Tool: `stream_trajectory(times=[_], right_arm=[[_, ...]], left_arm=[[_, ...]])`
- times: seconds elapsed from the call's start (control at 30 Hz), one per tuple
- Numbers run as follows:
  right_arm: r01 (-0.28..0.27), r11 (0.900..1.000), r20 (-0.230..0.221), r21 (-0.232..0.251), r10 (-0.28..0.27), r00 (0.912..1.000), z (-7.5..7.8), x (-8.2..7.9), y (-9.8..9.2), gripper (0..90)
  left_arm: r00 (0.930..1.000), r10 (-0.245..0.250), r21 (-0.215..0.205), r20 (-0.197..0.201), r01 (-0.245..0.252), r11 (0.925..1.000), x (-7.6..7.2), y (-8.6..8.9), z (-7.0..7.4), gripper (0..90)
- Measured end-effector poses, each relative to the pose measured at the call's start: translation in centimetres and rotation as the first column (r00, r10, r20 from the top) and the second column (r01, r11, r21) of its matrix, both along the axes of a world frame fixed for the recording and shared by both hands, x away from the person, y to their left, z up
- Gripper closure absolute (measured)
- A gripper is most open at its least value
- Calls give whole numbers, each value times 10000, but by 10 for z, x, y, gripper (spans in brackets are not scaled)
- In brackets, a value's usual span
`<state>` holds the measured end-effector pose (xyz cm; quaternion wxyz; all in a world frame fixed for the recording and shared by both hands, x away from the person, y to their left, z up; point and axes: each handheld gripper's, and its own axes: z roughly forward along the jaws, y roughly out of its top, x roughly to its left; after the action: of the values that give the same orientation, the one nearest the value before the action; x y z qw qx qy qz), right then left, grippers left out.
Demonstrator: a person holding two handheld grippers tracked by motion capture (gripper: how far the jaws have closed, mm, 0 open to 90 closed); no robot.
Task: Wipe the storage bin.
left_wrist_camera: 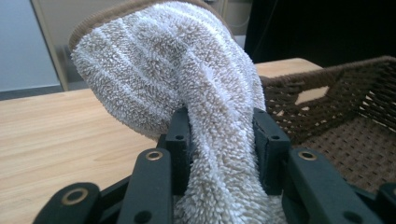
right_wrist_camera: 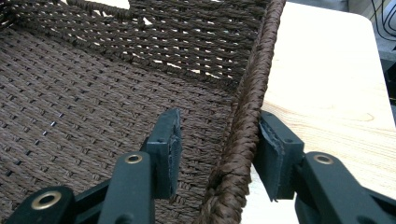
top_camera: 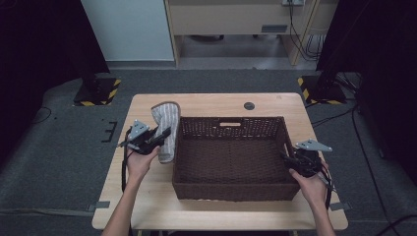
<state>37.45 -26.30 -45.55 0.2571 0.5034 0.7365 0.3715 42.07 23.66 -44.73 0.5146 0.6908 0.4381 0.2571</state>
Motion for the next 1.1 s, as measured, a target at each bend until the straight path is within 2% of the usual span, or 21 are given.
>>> stream_trajectory(times=[0.03,0.17,0.23,0.3,0.37,0.43,0.47,0.5,0.53,0.57,0.6,0.7,0.83,0.87,0.9,0.93,0.97,1.0,1.03,1.07,1.1], right_arm=[[0,10000,0,0,0,10000,0,0,0,547],[-26,10000,-5,-26,26,10000,0,0,0,546],[-14,10000,0,9,14,10000,0,0,0,546],[-20,10000,1,-1,20,10000,0,0,0,545],[-20,10000,-1,0,20,10000,0,0,0,545],[-26,10000,2,19,26,10000,0,0,0,544],[-43,10000,1,-25,43,10000,0,0,0,544],[-43,10000,1,-25,43,10000,0,0,0,544],[-41,10000,-1,-19,41,10000,0,0,0,544],[-41,10000,-1,-19,41,10000,0,0,0,544],[-40,10000,3,-32,40,10000,0,0,0,544],[-38,10000,-1,-16,38,10000,0,0,0,544],[-33,10000,-1,7,33,10000,0,0,0,542],[-28,10000,-2,2,28,10000,0,0,0,542],[-23,10000,0,1,23,10000,0,0,0,542],[-21,10000,-1,-1,21,10000,0,0,0,542],[-21,10000,-1,-1,21,10000,0,0,0,542],[-14,10000,-1,1,14,10000,0,0,0,542],[-18,10000,1,-3,18,10000,0,0,0,542],[-17,10000,10,-17,17,10000,0,0,0,542],[-20,10000,13,-24,20,10000,0,0,0,542]], left_arm=[[10000,0,0,0,0,10000,0,0,0,637],[9981,60,309,-608,-41,9995,11,-5,-21,636],[9939,62,925,-1097,41,9957,18,-10,-37,637],[9921,75,1009,-1253,52,9949,19,-11,-43,637],[9875,54,1361,-1577,163,9906,21,-14,-53,637],[9855,102,1271,-1694,116,9918,21,-14,-57,637],[9804,16,1721,-1969,330,9845,21,-15,-59,637],[9804,16,1721,-1969,330,9845,21,-15,-59,636],[9736,-52,2253,-2282,580,9726,21,-18,-66,635],[9736,-52,2253,-2282,580,9726,21,-18,-66,634],[9731,-14,1937,-2303,473,9799,20,-17,-68,633],[9716,-45,1741,-2365,470,9836,20,-12,-66,631],[9796,98,1410,-2006,190,9898,11,0,-50,631],[9870,198,961,-1598,-44,9954,3,8,-36,631],[9870,198,961,-1598,-44,9954,3,8,-36,631],[9945,171,442,-1034,-126,9989,-8,14,-21,631],[9945,171,442,-1034,-126,9989,-8,14,-21,631],[9985,39,-44,-538,-41,10000,-19,16,-6,631],[9985,39,-44,-538,-41,10000,-19,16,-6,631],[9997,-156,-310,-162,151,9994,-30,13,5,631],[9996,-268,-381,-94,265,9989,-34,11,7,631]])
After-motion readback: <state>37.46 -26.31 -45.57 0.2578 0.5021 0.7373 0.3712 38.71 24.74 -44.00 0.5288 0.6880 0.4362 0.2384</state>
